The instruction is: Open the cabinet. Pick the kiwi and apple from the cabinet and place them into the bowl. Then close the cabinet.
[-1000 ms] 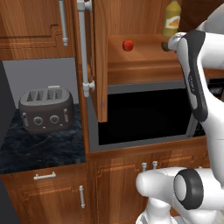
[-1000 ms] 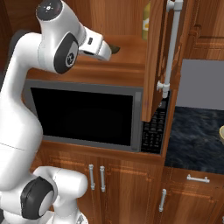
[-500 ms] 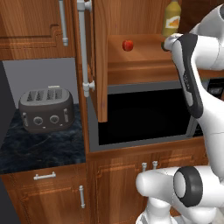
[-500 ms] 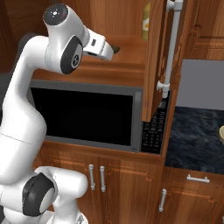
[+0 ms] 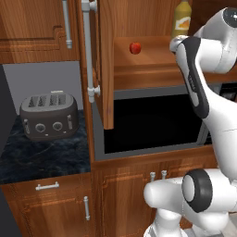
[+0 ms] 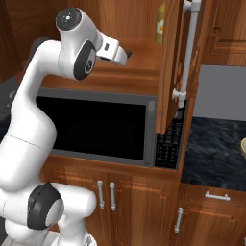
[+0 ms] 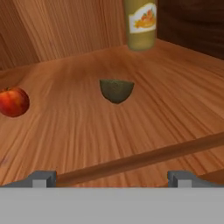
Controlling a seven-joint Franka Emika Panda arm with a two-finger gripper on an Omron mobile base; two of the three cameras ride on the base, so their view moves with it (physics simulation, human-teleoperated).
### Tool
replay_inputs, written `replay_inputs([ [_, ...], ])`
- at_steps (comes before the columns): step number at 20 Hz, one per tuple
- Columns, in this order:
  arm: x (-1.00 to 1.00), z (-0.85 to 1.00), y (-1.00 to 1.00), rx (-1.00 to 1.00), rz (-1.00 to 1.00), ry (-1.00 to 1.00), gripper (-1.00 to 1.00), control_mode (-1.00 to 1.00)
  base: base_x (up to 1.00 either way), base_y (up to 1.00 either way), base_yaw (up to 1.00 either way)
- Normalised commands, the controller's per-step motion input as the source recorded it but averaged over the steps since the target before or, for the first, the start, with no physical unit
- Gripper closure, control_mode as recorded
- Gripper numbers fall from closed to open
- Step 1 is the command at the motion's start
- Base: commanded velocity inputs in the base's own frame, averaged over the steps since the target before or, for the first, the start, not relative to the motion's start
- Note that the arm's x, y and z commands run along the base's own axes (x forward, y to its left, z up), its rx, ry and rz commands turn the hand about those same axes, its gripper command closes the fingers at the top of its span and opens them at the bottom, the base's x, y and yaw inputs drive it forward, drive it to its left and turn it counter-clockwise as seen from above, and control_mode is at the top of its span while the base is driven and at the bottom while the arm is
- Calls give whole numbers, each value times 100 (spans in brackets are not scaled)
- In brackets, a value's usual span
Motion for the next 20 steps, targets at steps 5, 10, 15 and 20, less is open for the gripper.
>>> replay_inputs([
  [5, 30, 0, -9, 4, -1, 0, -100, -100, 0, 0, 0],
  [10, 26, 0, -12, 2, -1, 0, -100, -100, 0, 0, 0],
  [15, 32, 0, -6, 1, 0, 0, -100, -100, 0, 0, 0],
  [20, 32, 0, -5, 1, 0, 0, -100, -100, 0, 0, 0],
])
